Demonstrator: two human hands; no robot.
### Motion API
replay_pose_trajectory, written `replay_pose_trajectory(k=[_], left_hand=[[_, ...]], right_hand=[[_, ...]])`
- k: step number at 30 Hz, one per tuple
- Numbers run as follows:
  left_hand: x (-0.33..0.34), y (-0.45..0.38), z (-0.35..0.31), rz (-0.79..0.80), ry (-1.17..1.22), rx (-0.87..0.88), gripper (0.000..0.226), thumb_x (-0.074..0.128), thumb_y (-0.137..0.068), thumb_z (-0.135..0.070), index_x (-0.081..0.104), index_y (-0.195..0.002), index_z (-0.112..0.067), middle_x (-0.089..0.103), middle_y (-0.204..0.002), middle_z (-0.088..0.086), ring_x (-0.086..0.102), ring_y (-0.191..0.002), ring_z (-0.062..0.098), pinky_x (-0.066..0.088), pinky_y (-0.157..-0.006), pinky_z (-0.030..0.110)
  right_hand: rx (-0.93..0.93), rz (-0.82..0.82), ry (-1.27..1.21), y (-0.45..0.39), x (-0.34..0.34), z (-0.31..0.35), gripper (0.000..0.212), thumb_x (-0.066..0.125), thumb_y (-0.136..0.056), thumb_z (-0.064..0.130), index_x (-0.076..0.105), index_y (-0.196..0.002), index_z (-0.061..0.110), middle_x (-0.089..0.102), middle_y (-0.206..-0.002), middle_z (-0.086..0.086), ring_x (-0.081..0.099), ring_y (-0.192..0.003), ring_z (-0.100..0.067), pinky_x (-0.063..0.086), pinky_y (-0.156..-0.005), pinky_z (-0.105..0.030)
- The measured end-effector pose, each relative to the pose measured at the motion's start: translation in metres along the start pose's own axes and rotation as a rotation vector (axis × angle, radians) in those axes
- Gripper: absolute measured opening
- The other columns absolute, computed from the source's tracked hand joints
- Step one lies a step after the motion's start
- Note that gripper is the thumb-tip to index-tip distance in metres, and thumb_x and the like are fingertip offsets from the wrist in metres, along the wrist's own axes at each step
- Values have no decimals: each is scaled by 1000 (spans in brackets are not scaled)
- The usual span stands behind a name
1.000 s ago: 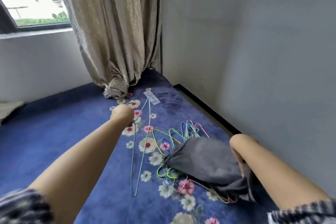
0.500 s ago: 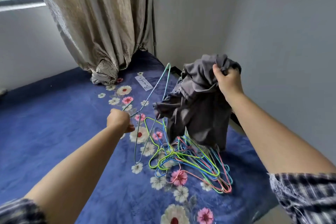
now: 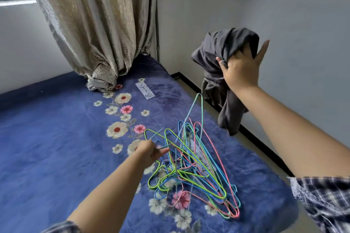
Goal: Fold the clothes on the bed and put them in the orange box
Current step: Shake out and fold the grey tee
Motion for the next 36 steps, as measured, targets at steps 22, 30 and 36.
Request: replay_pose_trajectory(k=[22,30,36], left_hand=[[-138,213,-160,-139,-344,1190,16,52,-76,-8,54,-79,-24,54,-69,-6,49,-69,7,38,-66,25],[-256,327,-176,-558,-244,1275,29,41,-94,-1,57,-73,-14,57,-77,5,50,-81,18,43,-76,30],[-336,373,-156,-738,-504,1153,21,42,-98,-12,61,-90,-10,59,-90,6,51,-90,16,35,-73,24]], right_hand=[[-290,65,-1006,-113,-135,163,70,37,-93,51,58,-108,-14,63,-98,-31,56,-94,-37,40,-80,-35],[204,722,-1150,-158,-178,218,55,43,-95,44,45,-55,7,48,-45,-6,50,-39,-24,43,-48,-32],[583,655,-1449,-169,-205,250,45,42,-96,45,48,-69,9,52,-70,-5,54,-53,-17,46,-33,-18]])
Point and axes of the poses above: each hand's wrist, its own y-axis away from the middle knuckle, its own x-axis out of the palm, z = x × y, the point moved 2 cm from there along -y, towards the middle knuckle
